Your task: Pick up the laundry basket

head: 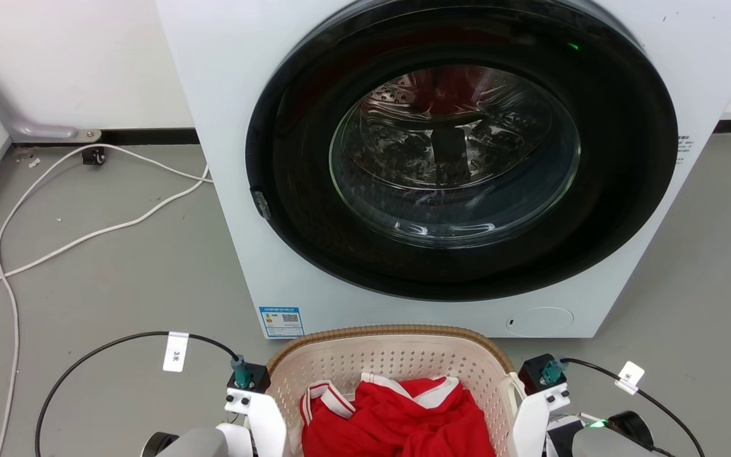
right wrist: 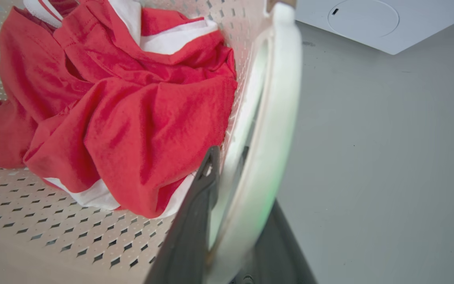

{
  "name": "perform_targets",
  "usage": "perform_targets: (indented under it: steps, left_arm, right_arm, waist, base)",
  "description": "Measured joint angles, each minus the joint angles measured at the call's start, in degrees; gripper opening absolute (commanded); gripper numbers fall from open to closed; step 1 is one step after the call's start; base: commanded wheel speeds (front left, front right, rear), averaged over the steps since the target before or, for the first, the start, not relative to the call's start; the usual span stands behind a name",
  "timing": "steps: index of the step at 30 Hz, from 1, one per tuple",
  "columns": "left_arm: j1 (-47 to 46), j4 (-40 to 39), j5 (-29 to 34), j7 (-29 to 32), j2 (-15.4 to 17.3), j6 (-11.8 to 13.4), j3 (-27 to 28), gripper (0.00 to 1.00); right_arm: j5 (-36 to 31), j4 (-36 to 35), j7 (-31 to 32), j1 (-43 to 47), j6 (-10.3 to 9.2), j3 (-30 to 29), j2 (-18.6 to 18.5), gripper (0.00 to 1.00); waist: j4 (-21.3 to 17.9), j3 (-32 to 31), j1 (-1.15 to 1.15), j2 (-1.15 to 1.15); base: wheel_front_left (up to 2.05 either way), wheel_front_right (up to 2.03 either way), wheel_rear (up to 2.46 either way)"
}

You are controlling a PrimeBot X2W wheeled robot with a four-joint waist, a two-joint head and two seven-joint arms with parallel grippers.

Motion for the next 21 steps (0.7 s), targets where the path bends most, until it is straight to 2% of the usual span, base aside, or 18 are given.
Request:
perform_targets:
  steps: [21]
  left_arm:
    - [-0.45,0.6,-5.03,-1.12,0.36,0.0,-4.9,0.0]
  right_arm:
    - [2.99,0.02,0.32,-0.04,0.0,2.97,-0.1,0.0]
  waist:
    - [-0.19,0.21,0.0,0.0]
  base:
    - [0.0,0.0,0.0]
